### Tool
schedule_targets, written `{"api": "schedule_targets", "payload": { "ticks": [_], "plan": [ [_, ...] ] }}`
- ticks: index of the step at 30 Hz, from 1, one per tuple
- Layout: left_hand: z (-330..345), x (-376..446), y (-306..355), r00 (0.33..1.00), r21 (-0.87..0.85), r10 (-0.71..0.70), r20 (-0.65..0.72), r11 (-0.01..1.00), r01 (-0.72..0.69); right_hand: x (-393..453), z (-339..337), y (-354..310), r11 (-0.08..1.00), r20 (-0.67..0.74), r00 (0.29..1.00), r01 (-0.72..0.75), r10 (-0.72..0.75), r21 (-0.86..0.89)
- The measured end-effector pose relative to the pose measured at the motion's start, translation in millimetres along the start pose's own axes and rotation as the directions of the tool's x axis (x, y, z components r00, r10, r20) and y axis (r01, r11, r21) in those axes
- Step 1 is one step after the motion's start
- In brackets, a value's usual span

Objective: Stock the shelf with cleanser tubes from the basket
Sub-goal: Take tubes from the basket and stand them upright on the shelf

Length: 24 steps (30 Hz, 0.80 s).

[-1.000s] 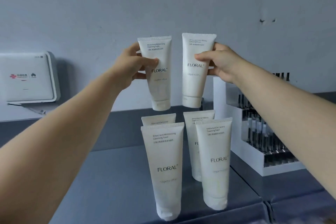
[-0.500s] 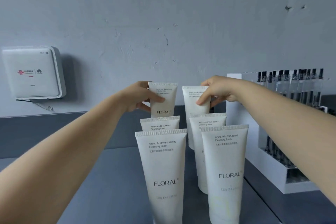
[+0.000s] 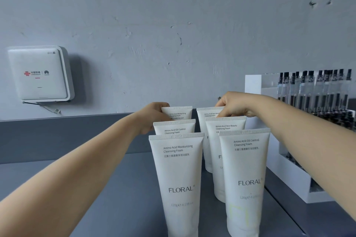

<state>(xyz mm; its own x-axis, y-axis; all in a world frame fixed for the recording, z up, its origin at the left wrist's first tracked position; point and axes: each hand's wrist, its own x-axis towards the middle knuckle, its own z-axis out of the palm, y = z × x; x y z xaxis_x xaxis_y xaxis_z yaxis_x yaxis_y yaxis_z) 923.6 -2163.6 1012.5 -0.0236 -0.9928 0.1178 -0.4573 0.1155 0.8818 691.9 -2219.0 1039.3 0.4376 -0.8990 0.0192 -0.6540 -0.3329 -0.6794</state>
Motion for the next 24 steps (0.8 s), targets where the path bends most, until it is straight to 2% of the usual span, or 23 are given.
{"api": "schedule_targets", "payload": {
  "ticks": [9, 14, 16, 19, 21, 24],
  "plan": [
    [2, -10, 2, 1.0, 0.157, 0.009, -0.013, 0.988, -0.007, -4, 1, -2, 1.0, 0.012, 1.0, -0.002, 0.002, -0.004],
    [-1, -11, 6, 1.0, 0.121, -0.02, -0.022, 0.992, 0.023, -3, 0, -3, 0.999, 0.011, 1.0, 0.0, 0.001, -0.053],
    [-1, -11, 7, 0.999, 0.172, -0.018, -0.038, 0.985, 0.024, -4, 0, -3, 0.998, 0.014, 1.0, 0.009, -0.008, -0.07],
    [-5, -12, 13, 0.998, 0.177, 0.046, -0.051, 0.984, -0.036, -5, -5, -5, 0.996, -0.001, 0.999, 0.036, -0.037, -0.078],
    [-13, -14, 22, 0.987, 0.115, 0.12, -0.102, 0.987, -0.109, -6, -11, -9, 0.989, -0.09, 0.987, 0.122, -0.13, -0.082],
    [-27, -26, 41, 0.924, 0.266, 0.319, -0.208, 0.928, -0.26, -21, -23, -23, 0.95, -0.192, 0.93, 0.302, -0.312, -0.078]
  ]
}}
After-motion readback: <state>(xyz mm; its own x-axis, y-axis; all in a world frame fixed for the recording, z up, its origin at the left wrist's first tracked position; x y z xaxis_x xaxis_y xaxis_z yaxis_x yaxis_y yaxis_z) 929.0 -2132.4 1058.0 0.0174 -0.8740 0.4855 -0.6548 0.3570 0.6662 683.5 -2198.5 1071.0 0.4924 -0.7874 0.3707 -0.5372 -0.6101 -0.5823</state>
